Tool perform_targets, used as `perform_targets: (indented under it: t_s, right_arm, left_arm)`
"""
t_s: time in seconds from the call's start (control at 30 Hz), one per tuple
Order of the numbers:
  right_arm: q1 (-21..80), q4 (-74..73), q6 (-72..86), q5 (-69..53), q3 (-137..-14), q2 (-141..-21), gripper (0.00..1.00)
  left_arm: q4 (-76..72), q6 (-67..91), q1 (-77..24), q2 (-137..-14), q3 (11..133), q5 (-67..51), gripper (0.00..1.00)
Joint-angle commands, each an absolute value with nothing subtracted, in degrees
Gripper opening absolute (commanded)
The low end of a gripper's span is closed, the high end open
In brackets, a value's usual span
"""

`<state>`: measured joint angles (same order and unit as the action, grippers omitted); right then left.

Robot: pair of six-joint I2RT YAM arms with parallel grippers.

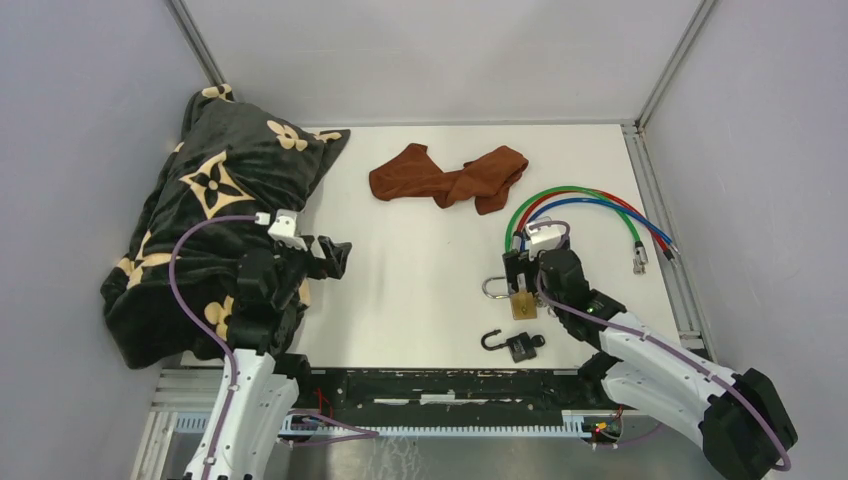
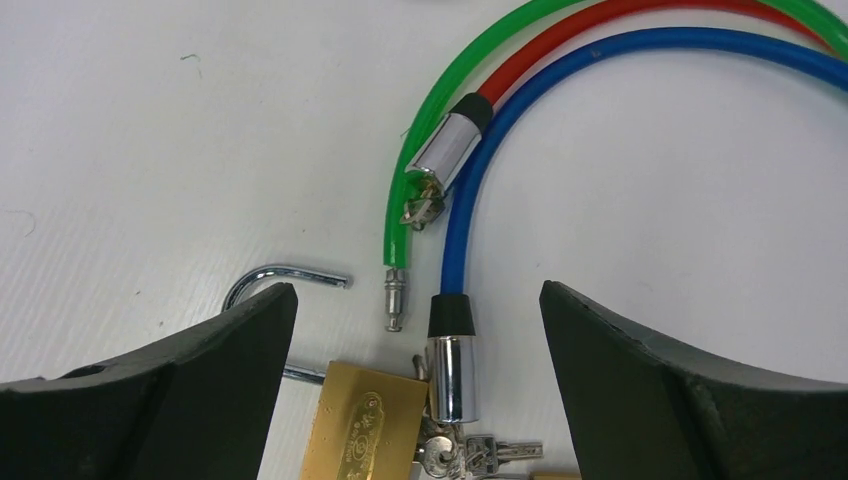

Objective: Lock with the key
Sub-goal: Pick up the lock from the center of the board.

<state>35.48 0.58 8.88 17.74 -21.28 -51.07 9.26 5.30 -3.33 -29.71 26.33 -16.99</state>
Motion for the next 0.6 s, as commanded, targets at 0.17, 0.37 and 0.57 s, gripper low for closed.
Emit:
perform_targets:
  t_s: [0.17,0.37,0.57]
  right_arm:
    - [35.28,5.55,8.97,32.11,-21.32,-41.67,0.98]
    - [35.22,6.66,3.44,37.54,-28.83,-43.51,0.98]
    - [30.27,-13.29,5.54,44.7,-51.79,-63.26,0.84]
  left_arm:
    - [-11.17,22.46,-3.26,-27.91,18.03,-14.85,1.0]
    - [-17.74,31.43,-3.1,-22.73,10.26,-13.21,1.0]
    - [-18.29,30.59,-3.14,-19.77,9.12,-11.47,1.0]
